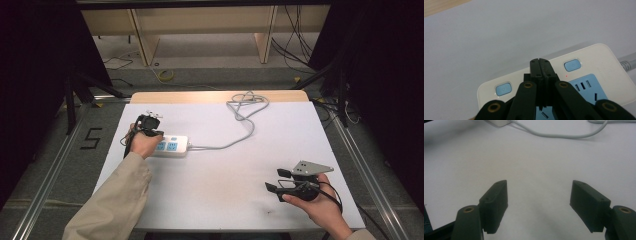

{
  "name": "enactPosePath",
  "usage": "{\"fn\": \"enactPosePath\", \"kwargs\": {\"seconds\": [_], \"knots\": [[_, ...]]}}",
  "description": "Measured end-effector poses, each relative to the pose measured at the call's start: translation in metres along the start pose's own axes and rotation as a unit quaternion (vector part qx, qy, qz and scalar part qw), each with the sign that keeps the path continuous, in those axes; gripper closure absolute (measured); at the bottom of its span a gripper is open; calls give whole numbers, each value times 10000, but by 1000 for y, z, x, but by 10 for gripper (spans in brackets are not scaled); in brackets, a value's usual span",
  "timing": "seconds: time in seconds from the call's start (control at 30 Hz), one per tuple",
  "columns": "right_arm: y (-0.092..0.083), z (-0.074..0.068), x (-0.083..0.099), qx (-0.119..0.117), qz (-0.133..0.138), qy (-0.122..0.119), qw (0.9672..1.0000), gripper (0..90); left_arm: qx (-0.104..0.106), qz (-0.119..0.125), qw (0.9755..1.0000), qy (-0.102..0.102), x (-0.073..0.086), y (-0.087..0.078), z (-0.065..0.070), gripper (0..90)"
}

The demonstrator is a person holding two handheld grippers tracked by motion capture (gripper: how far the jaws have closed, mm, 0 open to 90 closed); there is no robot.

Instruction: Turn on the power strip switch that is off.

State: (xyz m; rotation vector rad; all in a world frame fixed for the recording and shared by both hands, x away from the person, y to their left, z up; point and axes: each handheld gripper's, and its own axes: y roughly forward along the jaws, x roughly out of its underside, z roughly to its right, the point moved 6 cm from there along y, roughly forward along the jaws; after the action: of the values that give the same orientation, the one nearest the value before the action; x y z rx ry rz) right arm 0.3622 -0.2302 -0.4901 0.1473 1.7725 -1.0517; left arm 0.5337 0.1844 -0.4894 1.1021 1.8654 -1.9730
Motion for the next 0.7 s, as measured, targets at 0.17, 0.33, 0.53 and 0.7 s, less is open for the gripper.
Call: {"fn": "enactPosePath", "kwargs": {"seconds": [0.17,0.33,0.53,0.7], "knots": [[0,0,0,-2,0,-3,10000,308,-1,-9,10000,-18,0,2,0,900],[0,0,0,-3,1,-5,10000,308,2,-40,10000,-4,1,3,0,900],[0,0,0,-6,-1,-3,10000,308,-4,-59,10000,-5,1,6,0,900],[0,0,0,-4,3,-3,10000,307,1,-78,10000,4,1,8,1,900]]}}
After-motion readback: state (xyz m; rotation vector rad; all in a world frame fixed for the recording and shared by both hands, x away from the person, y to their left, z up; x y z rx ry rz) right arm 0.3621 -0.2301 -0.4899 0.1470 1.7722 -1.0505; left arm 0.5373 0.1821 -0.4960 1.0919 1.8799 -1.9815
